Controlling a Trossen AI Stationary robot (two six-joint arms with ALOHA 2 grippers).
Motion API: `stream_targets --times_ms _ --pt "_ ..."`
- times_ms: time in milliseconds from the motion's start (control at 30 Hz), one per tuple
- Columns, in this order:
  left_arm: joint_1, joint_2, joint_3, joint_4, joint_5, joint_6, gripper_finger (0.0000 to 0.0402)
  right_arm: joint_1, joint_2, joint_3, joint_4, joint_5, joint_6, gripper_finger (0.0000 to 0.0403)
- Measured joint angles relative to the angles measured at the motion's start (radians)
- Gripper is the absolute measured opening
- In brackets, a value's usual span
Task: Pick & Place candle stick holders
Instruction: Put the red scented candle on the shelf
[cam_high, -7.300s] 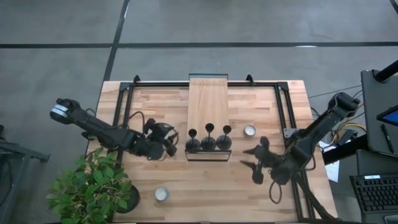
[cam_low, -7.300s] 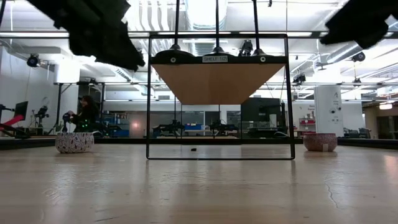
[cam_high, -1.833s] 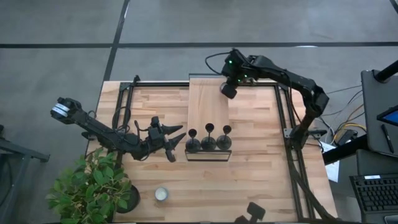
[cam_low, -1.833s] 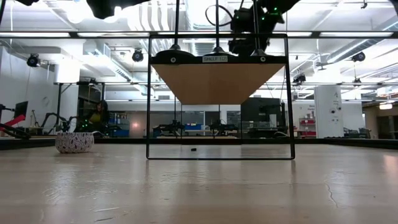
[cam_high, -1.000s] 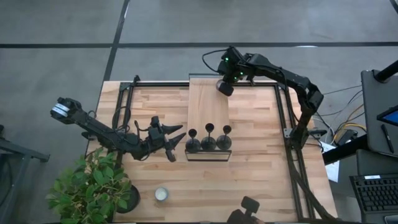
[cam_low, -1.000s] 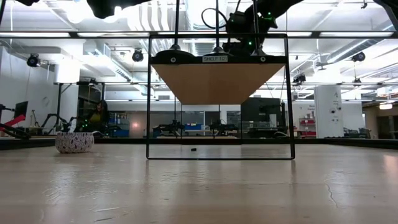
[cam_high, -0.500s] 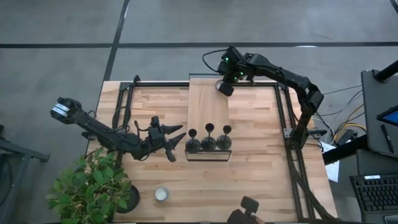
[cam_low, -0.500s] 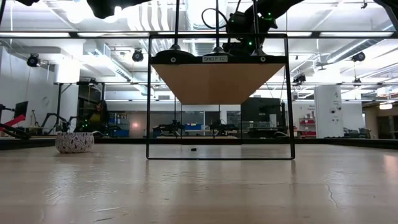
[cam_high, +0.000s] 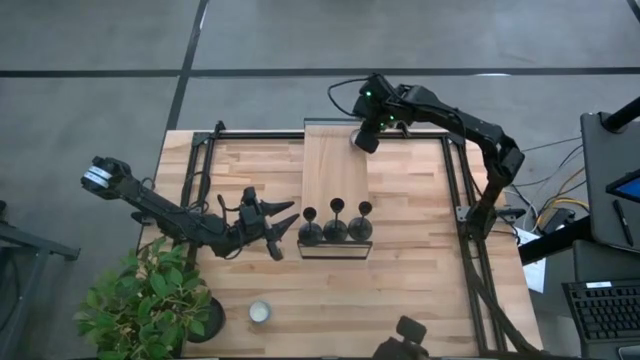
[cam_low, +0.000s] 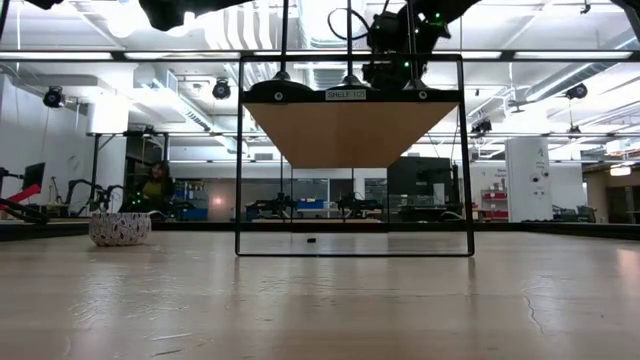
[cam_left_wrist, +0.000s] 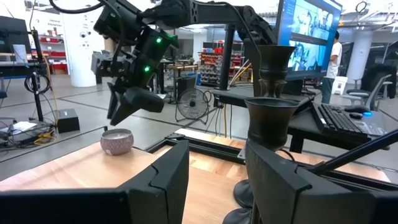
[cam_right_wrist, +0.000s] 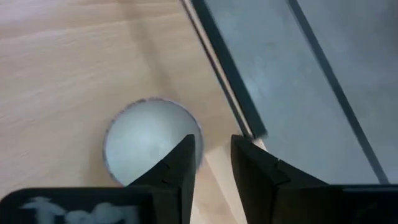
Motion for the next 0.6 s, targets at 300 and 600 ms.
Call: stream_targets --times_ms 300,600 --pt "0.0 0.0 0.0 -0.039 -0.003 0.027 0.0154 0.012 -0.121 -0.012 -0.063 0.028 0.123 0.0095" --pt "-0.017 -0.002 0.0 -0.073 -0.095 -0.031 0.0154 0.133 -0.379 -0.237 0.048 0.027 0.211 0.0025"
